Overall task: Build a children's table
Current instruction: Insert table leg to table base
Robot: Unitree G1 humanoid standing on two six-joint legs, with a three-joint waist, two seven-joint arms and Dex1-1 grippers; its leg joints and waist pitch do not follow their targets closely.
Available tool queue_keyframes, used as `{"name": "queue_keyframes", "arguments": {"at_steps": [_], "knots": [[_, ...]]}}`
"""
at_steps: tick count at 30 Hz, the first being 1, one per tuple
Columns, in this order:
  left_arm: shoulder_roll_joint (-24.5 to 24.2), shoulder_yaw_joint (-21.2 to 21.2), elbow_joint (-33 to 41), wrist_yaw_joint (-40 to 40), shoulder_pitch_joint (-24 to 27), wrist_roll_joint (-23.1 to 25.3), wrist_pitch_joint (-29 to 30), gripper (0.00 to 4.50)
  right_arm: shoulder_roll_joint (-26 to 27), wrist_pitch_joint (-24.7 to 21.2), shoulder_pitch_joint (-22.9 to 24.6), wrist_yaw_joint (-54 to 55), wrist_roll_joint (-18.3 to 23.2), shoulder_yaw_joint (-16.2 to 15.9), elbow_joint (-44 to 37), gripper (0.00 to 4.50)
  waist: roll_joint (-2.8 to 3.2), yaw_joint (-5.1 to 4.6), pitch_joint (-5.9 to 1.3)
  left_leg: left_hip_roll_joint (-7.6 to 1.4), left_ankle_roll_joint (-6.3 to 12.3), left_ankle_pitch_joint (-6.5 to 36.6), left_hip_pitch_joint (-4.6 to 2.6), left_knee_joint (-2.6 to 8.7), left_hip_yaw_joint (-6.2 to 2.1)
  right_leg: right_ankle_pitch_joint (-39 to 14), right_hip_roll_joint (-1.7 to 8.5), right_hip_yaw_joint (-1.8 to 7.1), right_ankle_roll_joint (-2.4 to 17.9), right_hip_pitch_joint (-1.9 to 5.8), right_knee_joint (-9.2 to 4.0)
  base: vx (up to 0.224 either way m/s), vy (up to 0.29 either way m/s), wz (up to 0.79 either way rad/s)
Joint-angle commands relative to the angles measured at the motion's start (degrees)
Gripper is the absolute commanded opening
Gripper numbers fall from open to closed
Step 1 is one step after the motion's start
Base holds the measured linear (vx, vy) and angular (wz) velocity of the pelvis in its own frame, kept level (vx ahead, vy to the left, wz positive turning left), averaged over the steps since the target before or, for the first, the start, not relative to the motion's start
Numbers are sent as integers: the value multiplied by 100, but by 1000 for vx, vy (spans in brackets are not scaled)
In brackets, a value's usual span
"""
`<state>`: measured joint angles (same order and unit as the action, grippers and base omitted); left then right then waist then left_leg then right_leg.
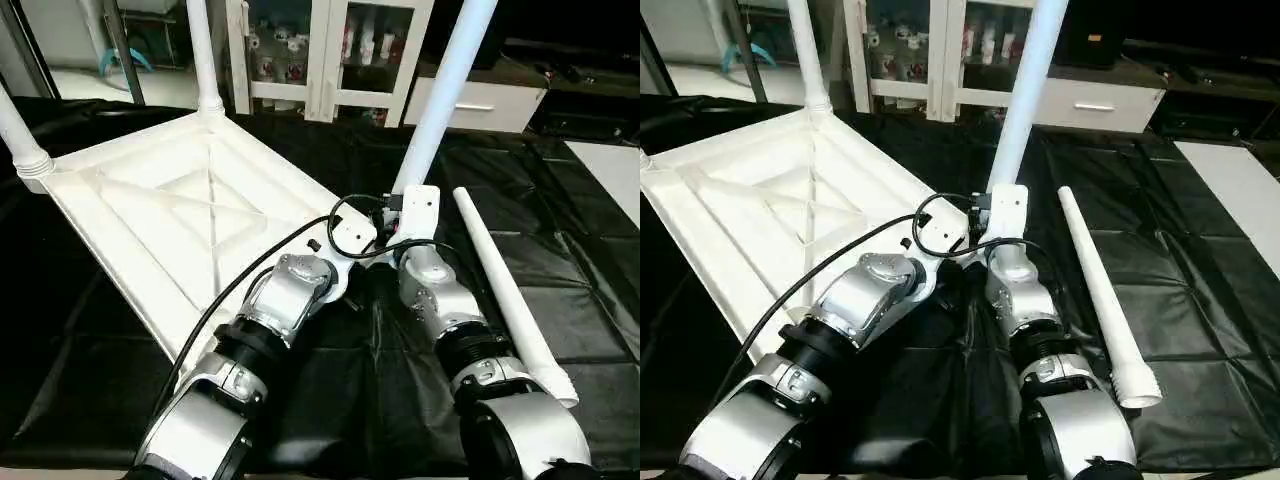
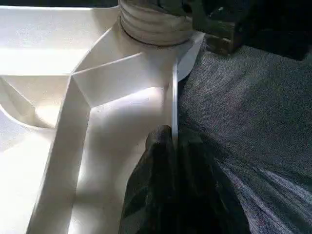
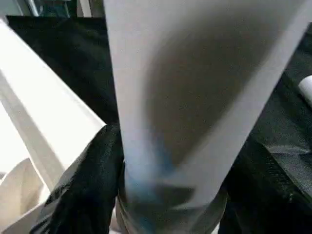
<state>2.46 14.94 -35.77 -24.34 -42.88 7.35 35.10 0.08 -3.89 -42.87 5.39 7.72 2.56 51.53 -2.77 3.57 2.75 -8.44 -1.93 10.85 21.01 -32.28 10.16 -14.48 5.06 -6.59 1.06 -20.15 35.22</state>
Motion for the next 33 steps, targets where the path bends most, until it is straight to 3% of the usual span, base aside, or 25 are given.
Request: {"name": "queue_keyframes", "arguments": {"at_steps": [1,10,13,18,25,28,31,33], "knots": [[-152,-104,-77,49,-36,15,-87,0,-134,-225,157,-23,-46,73,27,341,23,47,-290,-622,456,527,-61,362,-228,696,649,471,1358,200,-368,0,0,0],[-250,-31,-87,-102,-26,-7,-97,0,-208,-613,520,-499,132,42,-1005,411,20,63,-311,-598,832,86,-36,293,-220,1217,641,463,1465,209,-309,0,0,0],[-268,-22,-91,-127,-25,-12,-96,0,-266,-720,641,-644,161,21,-1297,442,-3,65,-303,-598,820,237,-24,296,-211,1004,636,469,1447,210,-331,0,0,0],[-320,-3,-128,-175,-25,-18,-128,0,-492,-1131,1041,-1050,207,-66,-2234,442,3,80,-303,-599,798,207,-39,292,-213,1018,615,478,1430,207,-327,0,0,0],[-444,61,-64,-292,78,4,-167,0,-1401,-2054,1650,-2588,584,-437,-3565,442,-21,115,-294,-585,873,302,-14,271,-218,840,616,475,1380,238,-357,0,0,0],[-503,96,4,-399,137,-3,-190,0,-1643,-2236,1766,-2935,698,-419,-3821,442,-22,114,-290,-581,836,358,-14,269,-213,672,617,476,1400,221,-370,0,0,0],[-764,336,380,-1023,379,-68,-384,0,-2234,-2329,1969,-3947,1003,-399,-4173,442,-22,153,-294,-590,872,383,-7,249,-218,620,621,476,1399,245,-369,0,0,0],[-946,507,647,-1415,538,-106,-455,0,-2514,-2252,2048,-4400,1071,-433,-4228,442,-9,175,-285,-591,871,361,-12,246,-202,638,607,481,1409,216,-363,0,0,0]]}}
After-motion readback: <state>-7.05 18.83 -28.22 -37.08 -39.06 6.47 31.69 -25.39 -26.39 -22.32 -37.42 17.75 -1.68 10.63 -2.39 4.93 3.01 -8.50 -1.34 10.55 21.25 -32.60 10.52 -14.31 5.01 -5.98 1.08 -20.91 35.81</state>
